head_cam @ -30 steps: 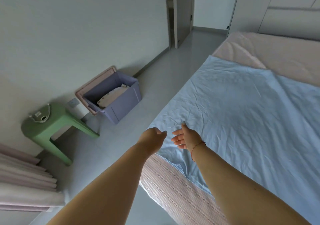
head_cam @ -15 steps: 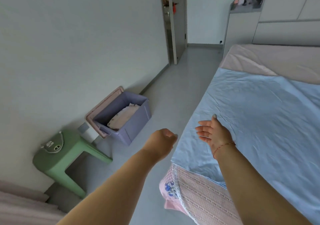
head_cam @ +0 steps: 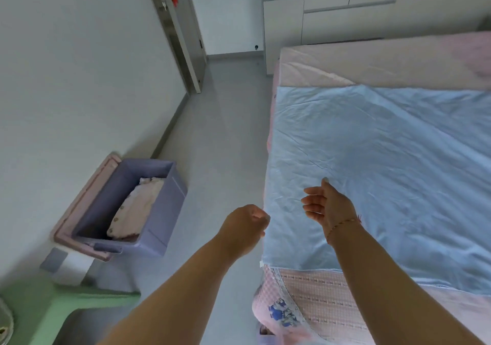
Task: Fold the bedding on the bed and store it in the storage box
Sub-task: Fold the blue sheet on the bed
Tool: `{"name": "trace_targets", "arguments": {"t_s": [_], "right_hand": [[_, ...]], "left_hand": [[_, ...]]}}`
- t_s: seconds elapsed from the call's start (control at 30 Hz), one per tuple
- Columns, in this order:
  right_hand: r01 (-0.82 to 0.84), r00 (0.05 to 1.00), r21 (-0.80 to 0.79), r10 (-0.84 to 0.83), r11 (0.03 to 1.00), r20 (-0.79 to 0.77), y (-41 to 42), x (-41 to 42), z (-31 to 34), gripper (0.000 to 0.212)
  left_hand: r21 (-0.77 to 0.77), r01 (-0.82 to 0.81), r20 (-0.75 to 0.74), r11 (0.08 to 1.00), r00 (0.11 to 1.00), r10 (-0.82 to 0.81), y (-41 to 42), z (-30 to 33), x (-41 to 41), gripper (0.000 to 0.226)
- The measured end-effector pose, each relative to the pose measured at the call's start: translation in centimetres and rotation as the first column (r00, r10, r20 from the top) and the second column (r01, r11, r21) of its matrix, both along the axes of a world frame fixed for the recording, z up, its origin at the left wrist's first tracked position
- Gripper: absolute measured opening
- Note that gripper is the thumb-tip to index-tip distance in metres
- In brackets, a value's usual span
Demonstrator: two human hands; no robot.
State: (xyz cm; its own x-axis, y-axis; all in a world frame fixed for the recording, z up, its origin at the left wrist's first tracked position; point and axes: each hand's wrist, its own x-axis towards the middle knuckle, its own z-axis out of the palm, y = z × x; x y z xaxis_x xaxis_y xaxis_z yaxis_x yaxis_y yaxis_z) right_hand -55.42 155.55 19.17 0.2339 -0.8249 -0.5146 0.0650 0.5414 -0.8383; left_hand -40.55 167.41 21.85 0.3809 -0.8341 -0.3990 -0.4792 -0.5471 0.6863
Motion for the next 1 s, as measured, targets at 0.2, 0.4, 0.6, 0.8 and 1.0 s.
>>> {"name": "trace_targets", "arguments": {"t_s": [0.2, 0.4, 0.6, 0.8, 1.0], "right_hand": [[0.111, 0.993, 0.064, -0.113, 0.992, 0.019, -3.8, 5.6, -0.9, 0.045], [0.271, 0.962, 0.08, -0.267, 0.959, -0.047, -6.9, 6.5, -1.6, 0.042], [0.515, 0.857, 0.147, -0.504, 0.844, -0.112, -9.0, 6.8, -3.3, 0.04], [0.765, 0.637, 0.236, -0.757, 0.599, -0.146, -6.5, 8.8, -6.9, 0.036], [0.886, 0.415, 0.327, -0.878, 0.329, -0.24, -2.1, 9.8, -11.4, 0.033]], "left_hand": [[0.012, 0.112, 0.04, 0.994, 0.993, -0.112, -4.9, -0.6, 6.5, 0.015], [0.015, 0.199, -0.021, 0.98, 0.98, -0.199, -10.9, -1.8, 9.7, 0.017], [0.007, 0.461, 0.019, 0.888, 0.887, -0.461, -17.4, -3.7, 12.1, 0.02], [0.071, 0.713, 0.017, 0.698, 0.699, -0.715, -22.6, -5.4, 15.3, 0.017], [0.144, 0.879, 0.014, 0.455, 0.458, -0.889, -26.2, -7.1, 13.6, 0.012]]}}
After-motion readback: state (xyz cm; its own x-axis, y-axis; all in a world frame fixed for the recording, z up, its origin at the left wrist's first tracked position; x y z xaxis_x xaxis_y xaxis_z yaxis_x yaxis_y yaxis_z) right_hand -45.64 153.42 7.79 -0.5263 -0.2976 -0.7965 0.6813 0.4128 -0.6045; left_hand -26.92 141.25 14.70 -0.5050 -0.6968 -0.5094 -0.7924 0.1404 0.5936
